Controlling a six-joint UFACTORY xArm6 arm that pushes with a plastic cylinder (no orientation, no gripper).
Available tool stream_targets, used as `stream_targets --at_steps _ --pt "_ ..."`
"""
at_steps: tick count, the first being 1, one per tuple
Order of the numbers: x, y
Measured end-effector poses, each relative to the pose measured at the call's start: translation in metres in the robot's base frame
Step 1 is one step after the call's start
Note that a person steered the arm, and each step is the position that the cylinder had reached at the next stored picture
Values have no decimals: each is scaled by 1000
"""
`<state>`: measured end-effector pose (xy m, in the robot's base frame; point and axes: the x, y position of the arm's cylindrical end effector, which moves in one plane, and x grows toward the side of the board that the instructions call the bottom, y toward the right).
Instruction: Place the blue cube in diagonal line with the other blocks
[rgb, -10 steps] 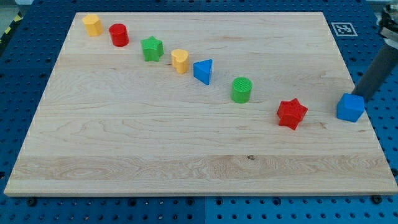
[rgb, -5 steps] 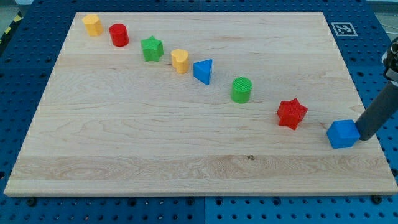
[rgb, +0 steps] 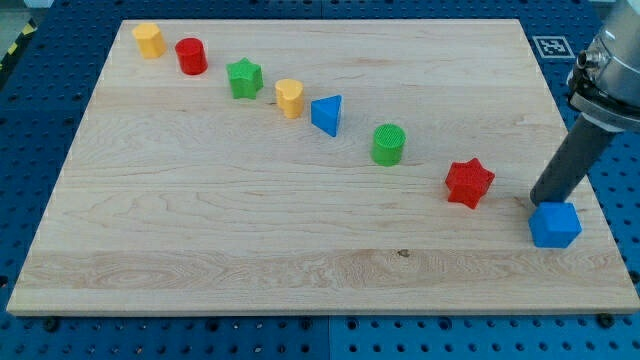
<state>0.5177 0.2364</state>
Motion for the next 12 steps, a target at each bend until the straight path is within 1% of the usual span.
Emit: stream_targets --at_steps 1,2,3,4,5,6,7,8,9,10,11,12 --pt "4 0" --pt "10 22" --pt "32 59" --pt "46 74" --pt "47 25" --pt "47 7" --pt "48 26" --pt "48 66" --pt "75 56" --pt "81 -9" --pt "67 -26" --pt "66 7"
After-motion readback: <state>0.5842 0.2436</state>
